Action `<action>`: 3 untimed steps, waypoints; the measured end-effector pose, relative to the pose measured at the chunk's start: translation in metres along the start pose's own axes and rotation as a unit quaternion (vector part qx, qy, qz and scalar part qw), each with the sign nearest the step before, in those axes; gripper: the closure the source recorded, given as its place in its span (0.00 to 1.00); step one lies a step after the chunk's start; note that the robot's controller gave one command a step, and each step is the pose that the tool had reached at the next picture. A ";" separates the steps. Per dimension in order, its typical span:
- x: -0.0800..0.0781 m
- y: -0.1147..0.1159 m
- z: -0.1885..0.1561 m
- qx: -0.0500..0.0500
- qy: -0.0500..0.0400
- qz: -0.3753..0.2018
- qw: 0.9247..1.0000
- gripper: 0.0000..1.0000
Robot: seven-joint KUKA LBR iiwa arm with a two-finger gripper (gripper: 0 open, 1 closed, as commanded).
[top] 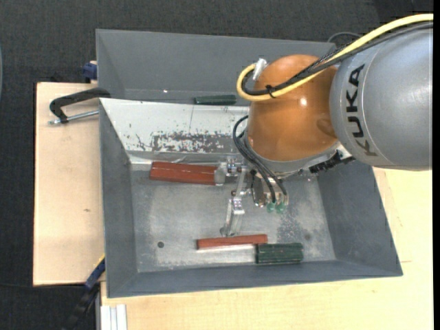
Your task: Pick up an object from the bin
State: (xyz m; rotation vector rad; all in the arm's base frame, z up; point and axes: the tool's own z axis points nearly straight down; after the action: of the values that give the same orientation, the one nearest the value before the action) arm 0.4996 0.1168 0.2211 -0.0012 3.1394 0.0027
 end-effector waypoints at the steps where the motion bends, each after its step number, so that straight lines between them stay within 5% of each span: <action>1: 0.003 -0.044 0.144 0.001 0.003 -0.071 0.997 1.00; 2: 0.001 -0.042 0.140 0.000 0.000 -0.071 0.997 1.00; 3: -0.006 -0.039 0.086 0.000 0.002 -0.073 0.997 1.00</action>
Offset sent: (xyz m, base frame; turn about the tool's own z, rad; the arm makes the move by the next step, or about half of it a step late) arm 0.0000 0.0000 0.0000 0.0000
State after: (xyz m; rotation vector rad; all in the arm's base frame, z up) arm 0.5053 0.0781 0.1355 -0.2322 3.1344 0.0016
